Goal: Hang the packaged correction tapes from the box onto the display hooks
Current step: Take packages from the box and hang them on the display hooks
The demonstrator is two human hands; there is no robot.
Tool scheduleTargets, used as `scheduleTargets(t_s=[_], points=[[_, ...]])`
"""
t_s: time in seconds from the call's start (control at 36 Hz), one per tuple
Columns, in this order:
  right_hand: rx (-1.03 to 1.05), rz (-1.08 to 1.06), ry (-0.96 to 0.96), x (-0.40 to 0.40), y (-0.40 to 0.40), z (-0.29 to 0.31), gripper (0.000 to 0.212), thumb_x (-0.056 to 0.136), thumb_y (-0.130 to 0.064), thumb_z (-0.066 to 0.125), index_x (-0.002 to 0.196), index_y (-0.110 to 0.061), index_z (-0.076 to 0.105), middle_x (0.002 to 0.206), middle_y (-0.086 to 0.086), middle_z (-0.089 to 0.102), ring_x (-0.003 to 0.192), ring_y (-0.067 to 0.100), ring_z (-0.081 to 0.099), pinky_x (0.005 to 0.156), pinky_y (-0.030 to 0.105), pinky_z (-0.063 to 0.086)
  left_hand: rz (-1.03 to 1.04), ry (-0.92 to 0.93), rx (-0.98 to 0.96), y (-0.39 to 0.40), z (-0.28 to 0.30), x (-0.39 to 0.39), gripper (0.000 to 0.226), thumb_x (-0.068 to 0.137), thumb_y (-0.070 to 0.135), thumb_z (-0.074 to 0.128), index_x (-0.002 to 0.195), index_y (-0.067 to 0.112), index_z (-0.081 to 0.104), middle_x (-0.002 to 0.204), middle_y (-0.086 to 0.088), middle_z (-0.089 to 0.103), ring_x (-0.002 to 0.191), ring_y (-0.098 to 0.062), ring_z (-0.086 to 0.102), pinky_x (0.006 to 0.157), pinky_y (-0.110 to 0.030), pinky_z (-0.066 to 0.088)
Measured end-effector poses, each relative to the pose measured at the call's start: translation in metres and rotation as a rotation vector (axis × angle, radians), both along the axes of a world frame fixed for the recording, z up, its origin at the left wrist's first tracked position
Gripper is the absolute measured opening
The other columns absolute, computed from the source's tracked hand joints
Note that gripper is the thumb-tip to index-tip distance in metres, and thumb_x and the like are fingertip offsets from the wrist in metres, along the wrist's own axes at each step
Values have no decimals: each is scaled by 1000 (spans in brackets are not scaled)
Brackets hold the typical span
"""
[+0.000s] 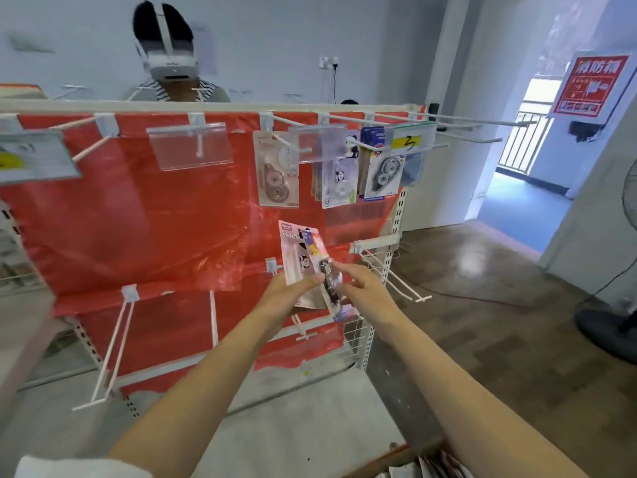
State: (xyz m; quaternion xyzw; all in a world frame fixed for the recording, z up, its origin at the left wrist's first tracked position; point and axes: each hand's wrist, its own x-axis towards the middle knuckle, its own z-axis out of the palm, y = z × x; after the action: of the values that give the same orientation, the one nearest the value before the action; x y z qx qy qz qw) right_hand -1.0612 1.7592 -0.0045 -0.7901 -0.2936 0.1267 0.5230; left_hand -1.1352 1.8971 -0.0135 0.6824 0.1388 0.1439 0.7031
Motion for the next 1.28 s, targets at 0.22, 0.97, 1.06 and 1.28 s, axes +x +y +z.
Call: scheduleTargets(t_s=[0.22,0.97,1.06,1.28], points=[[-50,-171,59,-5,12,-8,86,61,-47,83,134,-17,48,134,4,45,125,21,45,104,39,43,96,-19,-32,23,-7,-13,23,88,0,59,97,21,66,99,-5,71,95,-27,66,91,-44,50],[162,-231,166,14,-36,-3,28,83,-21,73,91,-29,47,104,-2,64,100,18,63,90,39,51,40,7,8,10,-2,-10,22,80,15,73,96,27,66,97,6,72,98,-18,66,99,-40,46],[155,-230,157,26,-45,2,24,85,-22,71,91,-25,47,101,-2,62,101,21,62,91,41,50,40,0,23,1,2,0,20,79,13,74,92,27,67,92,7,73,95,-18,67,100,-42,46],[210,-218,109,73,-73,23,46,82,-27,73,121,-17,51,109,-6,64,103,17,65,95,46,51,166,-7,-43,-25,9,40,39,73,20,80,109,21,65,111,-6,70,107,-29,63,104,-51,42]])
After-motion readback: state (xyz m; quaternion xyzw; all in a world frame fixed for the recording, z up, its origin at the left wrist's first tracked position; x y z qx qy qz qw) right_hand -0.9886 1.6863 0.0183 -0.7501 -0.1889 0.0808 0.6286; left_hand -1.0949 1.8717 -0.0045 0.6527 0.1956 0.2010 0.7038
